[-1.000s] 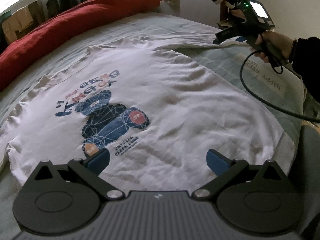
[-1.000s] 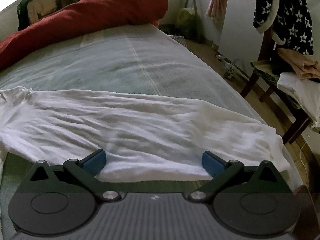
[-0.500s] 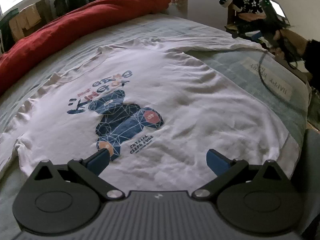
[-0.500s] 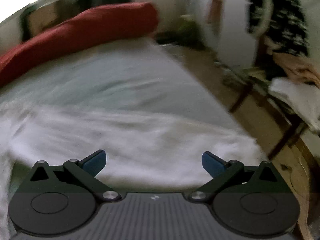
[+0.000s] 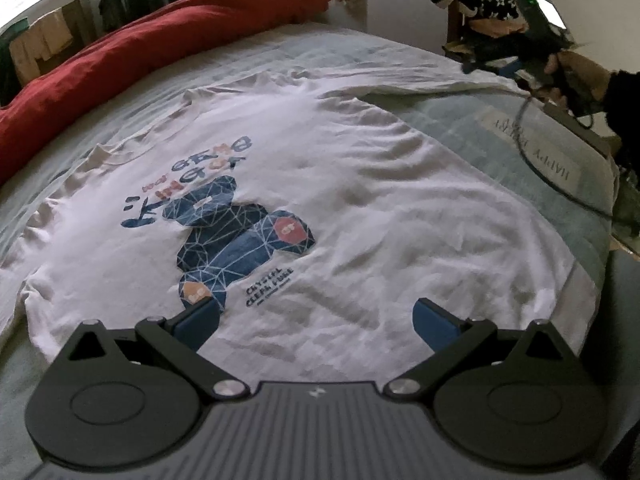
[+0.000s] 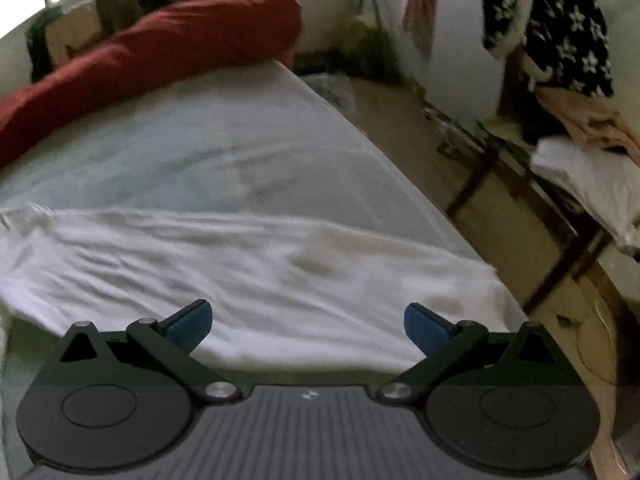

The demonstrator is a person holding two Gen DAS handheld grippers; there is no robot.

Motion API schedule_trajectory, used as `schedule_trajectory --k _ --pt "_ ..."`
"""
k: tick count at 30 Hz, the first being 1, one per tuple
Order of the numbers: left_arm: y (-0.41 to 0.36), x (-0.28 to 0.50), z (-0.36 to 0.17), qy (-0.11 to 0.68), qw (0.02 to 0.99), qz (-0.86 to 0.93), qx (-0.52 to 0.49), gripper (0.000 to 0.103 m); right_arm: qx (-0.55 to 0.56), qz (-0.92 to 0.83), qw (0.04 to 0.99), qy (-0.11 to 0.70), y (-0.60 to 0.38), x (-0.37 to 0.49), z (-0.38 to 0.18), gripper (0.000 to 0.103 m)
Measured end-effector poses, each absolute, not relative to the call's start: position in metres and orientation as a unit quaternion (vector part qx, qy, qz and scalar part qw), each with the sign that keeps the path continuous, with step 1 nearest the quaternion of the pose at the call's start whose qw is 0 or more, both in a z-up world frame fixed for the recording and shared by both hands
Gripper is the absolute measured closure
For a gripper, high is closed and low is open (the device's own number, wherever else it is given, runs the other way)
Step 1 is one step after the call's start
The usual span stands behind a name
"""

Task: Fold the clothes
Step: 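Reposition both open grippers to opposite sides of the shirt body, then roll the left gripper and close it on the white sleeve cuff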

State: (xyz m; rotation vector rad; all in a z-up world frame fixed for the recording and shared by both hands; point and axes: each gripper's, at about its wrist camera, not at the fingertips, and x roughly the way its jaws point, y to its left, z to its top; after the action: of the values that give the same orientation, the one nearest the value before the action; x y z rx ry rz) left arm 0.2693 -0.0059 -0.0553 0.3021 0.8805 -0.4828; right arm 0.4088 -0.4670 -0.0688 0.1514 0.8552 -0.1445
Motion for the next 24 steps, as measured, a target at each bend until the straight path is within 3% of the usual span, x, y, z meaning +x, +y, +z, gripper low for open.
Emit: schedule_trajectory --k 7,14,19,24 --pt "0.003 0.267 -0.057 0.426 0.866 -0.219 0.14 0.001 0.06 -0.04 0.9 0.43 -0.457 0.404 -0.088 0.0" --pt "0.024 0.255 -0.045 0.417 0.88 -0.204 0.1 0.001 0.051 -0.021 0.905 0.422 -0.435 0.371 -0.036 0.0" --pt "0.047 0.243 -0.044 0.417 0.889 -0.179 0.065 0.001 0.053 0.078 0.913 0.397 -0.373 0.34 -0.004 0.0" --pt "0.07 0.241 -0.063 0.433 0.889 -0.15 0.003 0.001 0.027 0.189 0.91 0.369 -0.278 0.306 -0.007 0.0"
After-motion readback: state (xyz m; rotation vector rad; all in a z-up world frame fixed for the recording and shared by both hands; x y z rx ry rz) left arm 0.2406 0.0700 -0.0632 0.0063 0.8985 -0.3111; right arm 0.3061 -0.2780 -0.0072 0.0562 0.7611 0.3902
